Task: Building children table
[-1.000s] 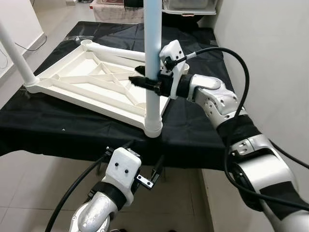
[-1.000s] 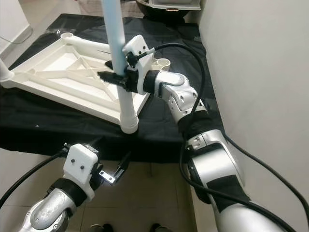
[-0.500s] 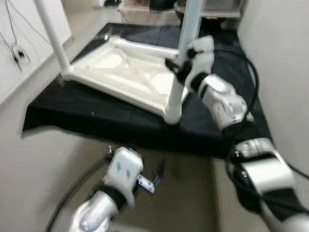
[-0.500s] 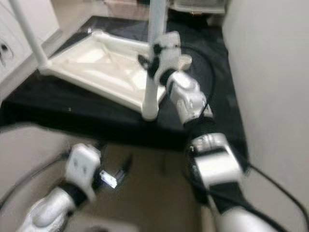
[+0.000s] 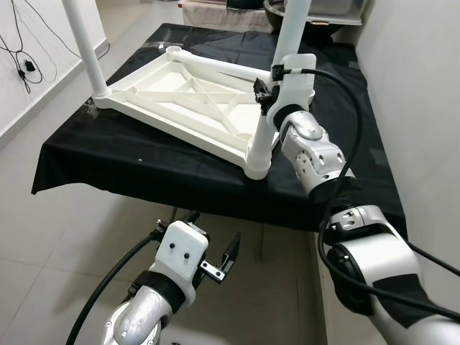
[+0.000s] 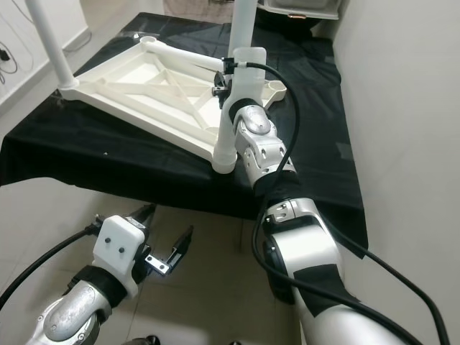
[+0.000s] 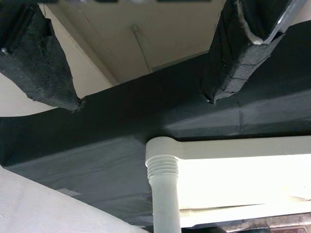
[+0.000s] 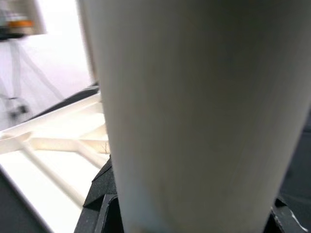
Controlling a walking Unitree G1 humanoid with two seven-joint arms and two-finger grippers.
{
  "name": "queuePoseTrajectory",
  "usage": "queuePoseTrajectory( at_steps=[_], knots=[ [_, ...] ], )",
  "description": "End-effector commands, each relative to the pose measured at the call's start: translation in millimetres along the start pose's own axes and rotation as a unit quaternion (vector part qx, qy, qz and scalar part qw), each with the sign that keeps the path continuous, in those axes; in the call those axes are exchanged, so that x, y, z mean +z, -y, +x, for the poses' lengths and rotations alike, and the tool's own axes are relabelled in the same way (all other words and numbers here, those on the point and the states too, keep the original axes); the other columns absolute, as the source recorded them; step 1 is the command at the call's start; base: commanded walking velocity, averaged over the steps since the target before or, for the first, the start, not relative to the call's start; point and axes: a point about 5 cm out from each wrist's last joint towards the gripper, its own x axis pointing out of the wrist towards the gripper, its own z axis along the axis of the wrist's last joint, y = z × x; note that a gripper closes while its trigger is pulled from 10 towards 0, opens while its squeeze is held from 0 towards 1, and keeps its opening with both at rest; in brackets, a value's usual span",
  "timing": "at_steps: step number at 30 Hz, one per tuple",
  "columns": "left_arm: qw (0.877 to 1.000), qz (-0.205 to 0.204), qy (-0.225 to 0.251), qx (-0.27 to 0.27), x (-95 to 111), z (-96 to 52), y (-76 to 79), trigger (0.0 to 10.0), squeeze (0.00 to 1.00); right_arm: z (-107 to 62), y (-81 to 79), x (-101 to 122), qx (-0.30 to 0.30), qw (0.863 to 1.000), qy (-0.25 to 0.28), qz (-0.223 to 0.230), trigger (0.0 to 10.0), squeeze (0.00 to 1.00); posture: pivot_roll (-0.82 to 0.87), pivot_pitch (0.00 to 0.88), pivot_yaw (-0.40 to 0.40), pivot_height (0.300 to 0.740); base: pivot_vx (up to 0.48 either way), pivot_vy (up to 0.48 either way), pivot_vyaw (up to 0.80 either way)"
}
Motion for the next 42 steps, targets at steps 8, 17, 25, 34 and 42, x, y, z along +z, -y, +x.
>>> queuePoseTrajectory(
  at_steps=[8,17,25,34,42],
  knots=[
    [1.0,0.004,-0.002,0.004,-3,2.6,-1.3,10.0,0.0,-28.1,16.5,-67,-0.344,0.936,-0.074,0.035,10.0,0.0,0.15,0.232,-0.048,0.74,0.0,0.0,0.0],
    [1.0,0.003,0.005,0.001,-2,6.0,1.1,10.0,0.0,-32.1,7.7,-59,-0.443,0.894,-0.062,0.033,10.0,0.0,0.15,0.21,-0.062,0.74,0.0,0.0,0.0],
    [1.0,0.001,0.007,0.0,-2,7.9,2.5,10.0,0.0,-31.6,9.3,-62,-0.439,0.894,-0.072,0.05,10.0,0.0,0.15,0.198,-0.065,0.74,0.0,0.0,0.0],
    [1.0,0.003,0.01,-0.001,-3,10.6,1.8,10.0,0.0,-29.9,5.9,-62,-0.433,0.897,-0.072,0.051,10.0,1.0,0.14,0.192,-0.062,0.74,0.0,0.0,0.0],
    [1.0,0.004,0.01,0.0,-5,12.1,0.6,10.0,0.0,-26.1,1.5,-58,-0.396,0.913,-0.064,0.066,10.0,1.0,0.14,0.183,-0.057,0.74,0.0,0.0,0.0]
  ],
)
